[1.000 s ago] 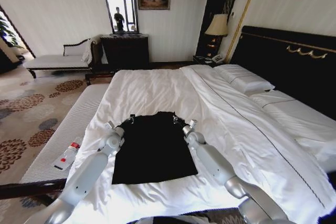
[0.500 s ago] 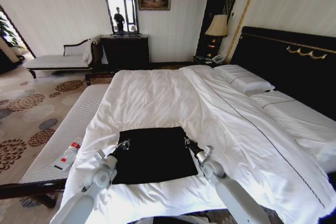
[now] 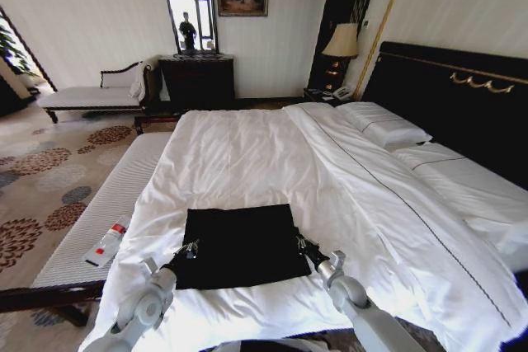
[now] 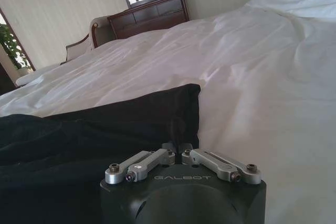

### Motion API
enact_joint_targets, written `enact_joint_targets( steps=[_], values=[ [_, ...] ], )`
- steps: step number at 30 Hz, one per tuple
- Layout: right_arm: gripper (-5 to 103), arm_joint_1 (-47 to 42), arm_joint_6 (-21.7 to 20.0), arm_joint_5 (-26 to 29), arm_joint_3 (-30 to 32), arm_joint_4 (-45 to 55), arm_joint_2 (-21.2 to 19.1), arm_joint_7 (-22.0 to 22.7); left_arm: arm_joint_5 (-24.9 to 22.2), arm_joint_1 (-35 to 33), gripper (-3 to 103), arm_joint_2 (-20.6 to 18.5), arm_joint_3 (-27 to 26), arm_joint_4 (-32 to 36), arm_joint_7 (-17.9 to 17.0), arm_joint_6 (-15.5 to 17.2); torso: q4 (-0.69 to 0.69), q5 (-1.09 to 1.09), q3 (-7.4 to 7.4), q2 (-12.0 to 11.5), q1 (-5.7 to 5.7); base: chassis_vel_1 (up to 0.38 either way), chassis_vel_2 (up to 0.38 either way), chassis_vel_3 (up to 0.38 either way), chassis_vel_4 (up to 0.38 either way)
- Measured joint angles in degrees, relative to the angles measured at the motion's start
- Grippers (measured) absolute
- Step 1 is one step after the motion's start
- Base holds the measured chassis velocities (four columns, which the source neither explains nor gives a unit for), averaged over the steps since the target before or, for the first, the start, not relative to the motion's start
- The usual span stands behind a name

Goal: Fold the clothes on the bed.

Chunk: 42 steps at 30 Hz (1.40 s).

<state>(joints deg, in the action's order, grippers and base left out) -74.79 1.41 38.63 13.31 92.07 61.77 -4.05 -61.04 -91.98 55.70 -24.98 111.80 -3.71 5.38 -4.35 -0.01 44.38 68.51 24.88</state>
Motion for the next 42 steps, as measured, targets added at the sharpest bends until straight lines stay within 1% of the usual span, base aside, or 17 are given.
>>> enact_joint_targets(
  steps=[3,4,6,8,10,15,20,27,35,38,42],
  values=[
    [1,-0.1,0.1,-0.7,-0.6,1.4,-0.1,0.3,0.9,-4.5,2,0.5,-2.1,2.3,0.8,-0.4,0.01,0.01,0.00,0.0,0.00,0.000,0.000,0.000,0.000],
    [1,-0.1,0.1,-0.7,-0.6,1.4,-0.1,0.3,0.9,-4.5,2,0.5,-2.1,2.3,0.8,-0.4,0.01,0.01,0.00,0.0,0.00,0.000,0.000,0.000,0.000],
    [1,0.2,0.0,-0.5,-0.9,1.8,-0.1,0.7,0.7,-6.8,2,0.9,-3.4,3.9,1.1,-0.4,0.00,0.01,0.00,0.0,0.00,0.000,0.000,0.000,0.000],
    [1,0.4,-0.1,0.1,-1.0,2.0,-0.5,0.9,0.5,-8.3,2,1.0,-4.3,4.6,1.5,-0.4,0.03,0.02,0.00,0.0,0.00,0.000,0.000,0.000,0.000],
    [1,0.4,-0.1,0.2,-1.0,2.1,-0.7,1.0,0.6,-8.5,2,1.1,-4.6,4.6,1.6,-0.4,0.03,0.01,0.00,0.0,0.00,0.000,0.000,0.000,0.000],
    [1,-0.6,-0.1,0.3,-0.5,2.7,-1.8,0.9,0.7,-7.6,2,1.2,-4.8,3.1,1.7,-0.5,0.00,0.01,0.01,0.0,0.00,0.000,0.000,0.000,0.000],
    [1,-3.9,0.4,-1.0,1.1,4.9,-2.0,0.5,0.0,-4.4,2,1.4,-4.4,1.1,1.5,-0.5,-0.01,0.00,0.01,0.0,0.00,0.000,0.000,0.000,0.000],
    [1,-4.1,1.2,-2.8,0.4,3.1,-1.2,0.4,0.9,-4.3,2,1.3,-3.6,0.9,1.5,-0.7,0.01,0.03,0.01,0.0,0.01,0.000,0.000,0.000,0.000],
    [1,-4.8,1.3,-3.0,0.3,3.4,-1.2,0.4,1.8,-3.7,2,1.7,-2.8,0.1,1.5,-0.9,0.01,0.01,0.00,0.0,0.00,0.000,0.000,0.000,0.000],
    [1,-5.4,1.3,-2.9,0.8,4.0,-1.5,0.4,1.8,-3.3,2,1.5,-3.0,0.1,1.5,-1.0,-0.01,0.01,0.01,0.0,0.00,0.000,0.000,0.000,0.000],
    [1,-5.1,1.3,-3.1,0.5,3.6,-1.4,0.3,2.3,-3.5,2,1.3,-2.8,-0.1,1.5,-1.0,0.00,0.01,0.00,0.0,0.01,0.000,0.000,0.000,0.000]
  ],
)
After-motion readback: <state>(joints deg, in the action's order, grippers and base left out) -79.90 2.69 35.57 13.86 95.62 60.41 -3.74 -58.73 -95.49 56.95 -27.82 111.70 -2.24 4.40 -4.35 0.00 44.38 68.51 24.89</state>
